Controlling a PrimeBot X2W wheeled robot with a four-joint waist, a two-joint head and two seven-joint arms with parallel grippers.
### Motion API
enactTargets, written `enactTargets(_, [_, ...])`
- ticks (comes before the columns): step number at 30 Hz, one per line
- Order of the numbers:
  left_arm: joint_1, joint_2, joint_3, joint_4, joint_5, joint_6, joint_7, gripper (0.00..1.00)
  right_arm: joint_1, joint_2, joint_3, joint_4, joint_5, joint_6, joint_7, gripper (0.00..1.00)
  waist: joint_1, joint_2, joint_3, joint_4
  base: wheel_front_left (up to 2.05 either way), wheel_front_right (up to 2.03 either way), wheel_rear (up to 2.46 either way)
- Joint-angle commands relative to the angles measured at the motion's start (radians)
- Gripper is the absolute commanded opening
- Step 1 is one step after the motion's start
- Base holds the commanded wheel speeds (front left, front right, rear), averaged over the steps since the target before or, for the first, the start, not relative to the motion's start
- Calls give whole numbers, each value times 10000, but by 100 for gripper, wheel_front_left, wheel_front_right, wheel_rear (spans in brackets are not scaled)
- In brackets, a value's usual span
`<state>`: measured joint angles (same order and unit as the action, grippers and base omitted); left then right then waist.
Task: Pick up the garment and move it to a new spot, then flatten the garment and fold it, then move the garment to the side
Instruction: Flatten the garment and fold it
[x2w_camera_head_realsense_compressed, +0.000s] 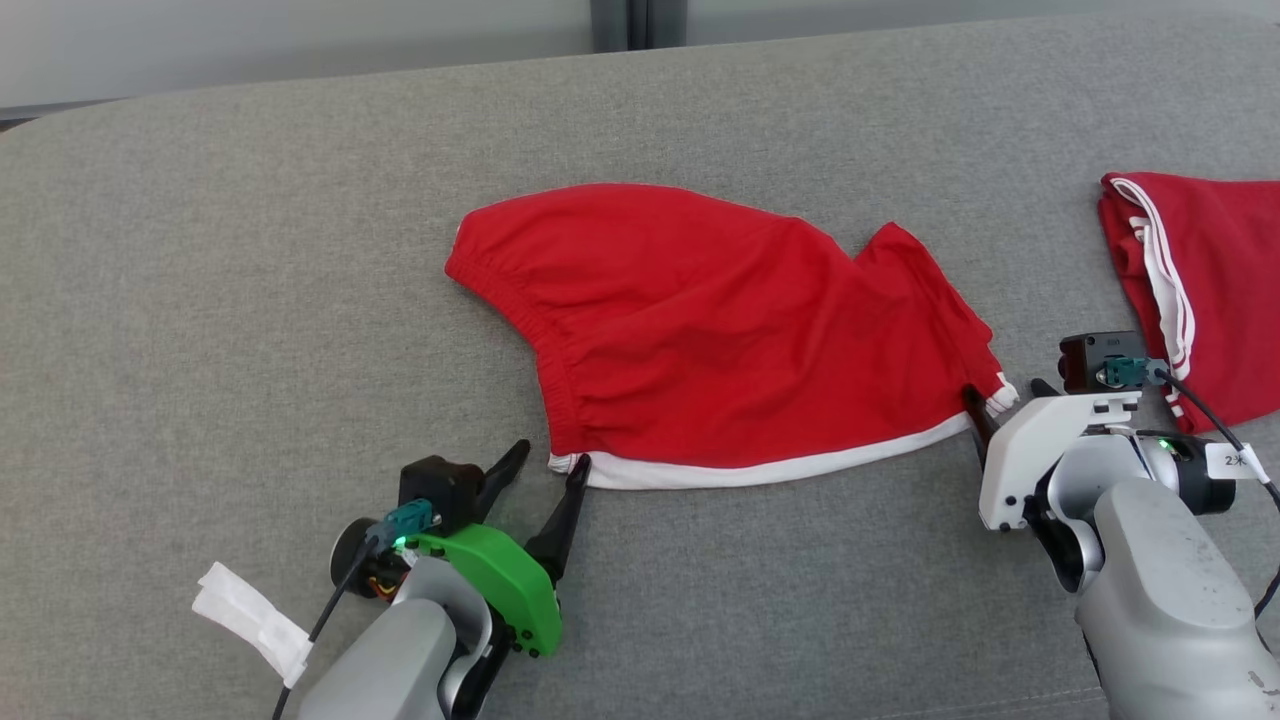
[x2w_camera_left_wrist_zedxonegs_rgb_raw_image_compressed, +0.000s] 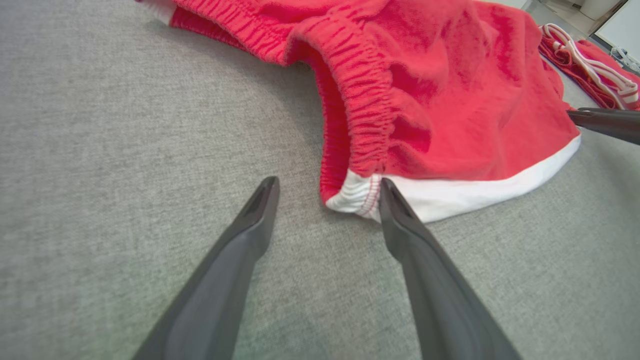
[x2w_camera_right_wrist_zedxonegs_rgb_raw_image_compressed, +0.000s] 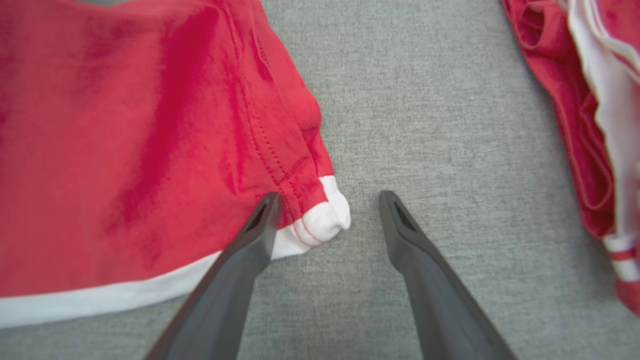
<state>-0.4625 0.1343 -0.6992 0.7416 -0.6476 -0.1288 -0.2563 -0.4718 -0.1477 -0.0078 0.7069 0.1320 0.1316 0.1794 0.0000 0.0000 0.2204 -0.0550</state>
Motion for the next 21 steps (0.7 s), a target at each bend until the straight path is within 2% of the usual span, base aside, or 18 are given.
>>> enactTargets(1, [-207, 36, -94, 46, -109, -30, -32, 67, -28, 5, 56, 165, 113, -20, 25, 100, 0, 0, 21, -20, 0, 0, 0])
enactTargets(2, [-255, 44, -156, 76, -142, -30, -40, 38, -51, 14, 84, 211, 136, -20, 10, 100, 0, 0, 33, -28, 0, 0, 0])
enactTargets(3, [-313, 49, -246, 92, -189, -30, -50, 2, -85, 23, 140, 278, 194, -20, 22, 91, 0, 0, 47, -35, 0, 0, 0])
enactTargets(4, [-354, 56, -307, 111, -225, -30, -56, 0, -102, 24, 202, 317, 212, -20, 43, 45, 0, 0, 58, -38, 0, 0, 0])
enactTargets(5, [-392, 74, -380, 128, -277, -30, -61, 0, -119, 21, 264, 357, 250, -19, 32, 16, 0, 0, 67, -43, 0, 0, 0])
enactTargets(6, [-421, 89, -433, 128, -325, -30, -67, 0, -129, 15, 311, 375, 269, -20, 7, 0, 0, 0, 71, -45, 0, 0, 0])
enactTargets(10, [-490, 148, -536, -98, -638, -30, -97, 0, -131, -21, 374, 144, 592, -20, -341, 0, 0, 0, 28, -7, 0, 0, 0])
enactTargets(14, [-130, 296, -135, -1094, -1045, -30, -88, 0, 145, 7, 191, -535, 1263, -20, -821, 0, 0, 0, -143, 114, 0, 0, 0])
enactTargets(16, [140, 422, 0, -1834, -1393, -30, -90, 0, 368, 112, 116, -1139, 1750, -20, -953, 0, 0, 0, -257, 144, 0, 0, 0])
enactTargets(21, [525, 1163, -134, -3840, -2053, -30, -80, 0, 1117, 128, 89, -3323, 2983, -19, -770, 0, 0, 0, -516, 136, 0, 0, 0])
